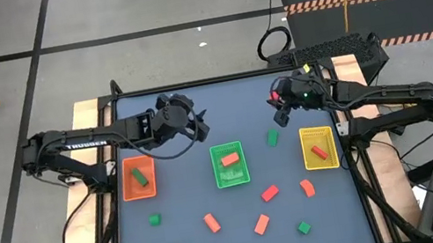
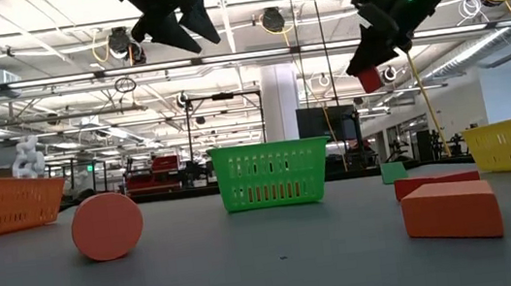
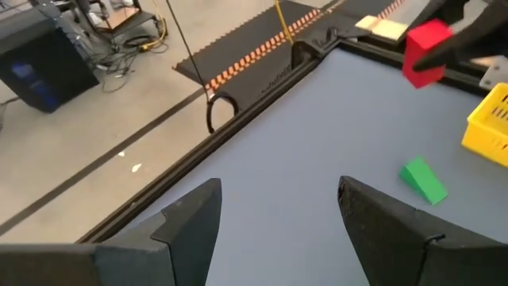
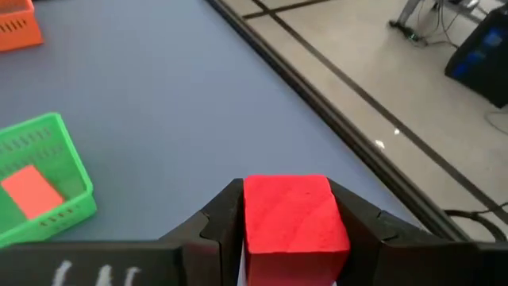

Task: Sort & place blocks by color
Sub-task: Put the red block into the yellow bin

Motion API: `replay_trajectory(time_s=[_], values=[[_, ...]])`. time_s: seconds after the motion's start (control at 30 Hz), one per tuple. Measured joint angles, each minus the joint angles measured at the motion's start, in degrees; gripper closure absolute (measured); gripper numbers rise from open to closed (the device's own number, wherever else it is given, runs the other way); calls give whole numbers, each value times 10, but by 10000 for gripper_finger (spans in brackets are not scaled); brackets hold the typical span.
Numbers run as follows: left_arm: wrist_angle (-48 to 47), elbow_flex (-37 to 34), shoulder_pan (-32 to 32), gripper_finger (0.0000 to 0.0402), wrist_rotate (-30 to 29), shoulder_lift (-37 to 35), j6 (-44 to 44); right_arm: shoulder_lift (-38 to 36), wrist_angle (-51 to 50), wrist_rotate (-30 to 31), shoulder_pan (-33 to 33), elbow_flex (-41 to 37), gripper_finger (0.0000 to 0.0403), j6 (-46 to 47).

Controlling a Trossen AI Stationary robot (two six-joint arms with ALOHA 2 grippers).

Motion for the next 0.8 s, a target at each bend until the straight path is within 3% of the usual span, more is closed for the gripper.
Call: replay_trajectory(time_s=[0.8], values=[[2, 0, -24, 149, -9, 0, -35, -1, -8, -13, 56, 0, 278, -2]])
